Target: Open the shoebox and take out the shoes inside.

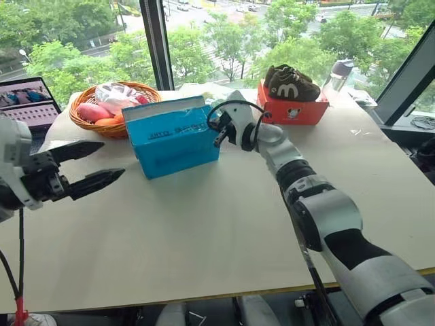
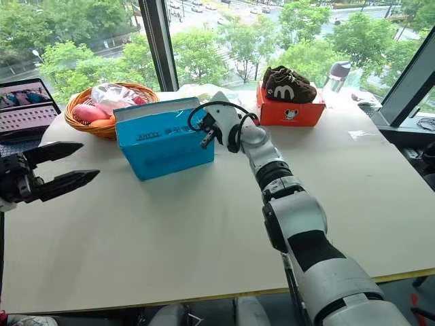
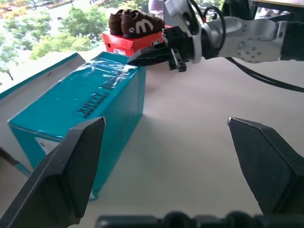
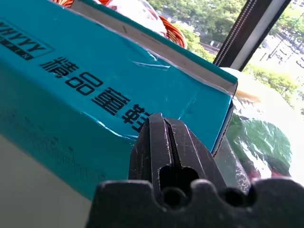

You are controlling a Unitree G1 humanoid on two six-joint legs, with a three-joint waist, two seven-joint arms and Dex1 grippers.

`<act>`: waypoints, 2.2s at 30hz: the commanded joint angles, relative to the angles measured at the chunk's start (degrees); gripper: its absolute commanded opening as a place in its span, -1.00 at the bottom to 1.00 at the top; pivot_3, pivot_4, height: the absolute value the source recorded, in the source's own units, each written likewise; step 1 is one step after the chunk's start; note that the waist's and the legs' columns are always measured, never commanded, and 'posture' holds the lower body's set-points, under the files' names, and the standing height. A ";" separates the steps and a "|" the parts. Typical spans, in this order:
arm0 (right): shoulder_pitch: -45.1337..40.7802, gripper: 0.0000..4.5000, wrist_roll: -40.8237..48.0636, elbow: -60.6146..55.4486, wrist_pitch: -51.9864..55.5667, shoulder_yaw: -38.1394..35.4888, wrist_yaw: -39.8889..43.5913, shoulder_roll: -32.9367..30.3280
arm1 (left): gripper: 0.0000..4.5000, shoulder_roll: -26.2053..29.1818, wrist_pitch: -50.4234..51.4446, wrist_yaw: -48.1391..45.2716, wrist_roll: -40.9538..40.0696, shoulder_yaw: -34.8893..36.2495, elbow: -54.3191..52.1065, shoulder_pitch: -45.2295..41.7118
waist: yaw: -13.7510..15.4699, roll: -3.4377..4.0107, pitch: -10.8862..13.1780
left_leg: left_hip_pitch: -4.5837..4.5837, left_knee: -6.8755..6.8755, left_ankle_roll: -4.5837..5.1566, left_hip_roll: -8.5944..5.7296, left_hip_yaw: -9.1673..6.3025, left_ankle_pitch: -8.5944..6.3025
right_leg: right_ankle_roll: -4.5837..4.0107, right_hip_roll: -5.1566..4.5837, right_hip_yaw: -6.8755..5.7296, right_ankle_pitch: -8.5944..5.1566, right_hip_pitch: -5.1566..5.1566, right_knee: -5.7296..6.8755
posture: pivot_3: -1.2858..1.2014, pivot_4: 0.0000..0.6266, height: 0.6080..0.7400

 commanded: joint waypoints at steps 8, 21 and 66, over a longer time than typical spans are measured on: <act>28.41 -1.00 3.06 -50.04 24.97 9.09 20.32 -12.42 | 0.98 0.94 -0.62 0.47 -1.09 2.53 1.50 -3.78 | 0.13 0.24 0.17 | -0.10 0.00 0.00 0.09 0.01 0.00 | -0.11 0.13 0.05 -0.07 -0.34 0.29 | 0.03 -0.52 1.00; 26.09 -1.00 20.87 -69.30 50.38 -1.64 24.27 -24.04 | 0.98 0.45 -1.16 -0.32 -0.11 -1.15 2.35 -4.88 | 1.18 0.21 0.21 | -1.13 0.02 -0.11 -0.16 0.06 -0.04 | -0.12 -0.16 0.05 -0.03 -1.15 0.10 | 0.03 -0.52 1.00; 5.55 -0.99 16.15 -25.43 32.21 0.64 15.87 0.34 | 1.00 -6.26 -1.30 5.85 1.85 -7.54 -0.11 -5.73 | 1.81 0.14 0.17 | -1.92 0.02 -0.25 -0.06 -0.04 0.04 | -0.58 -0.06 -0.07 0.37 -2.08 0.33 | 0.03 -0.52 1.00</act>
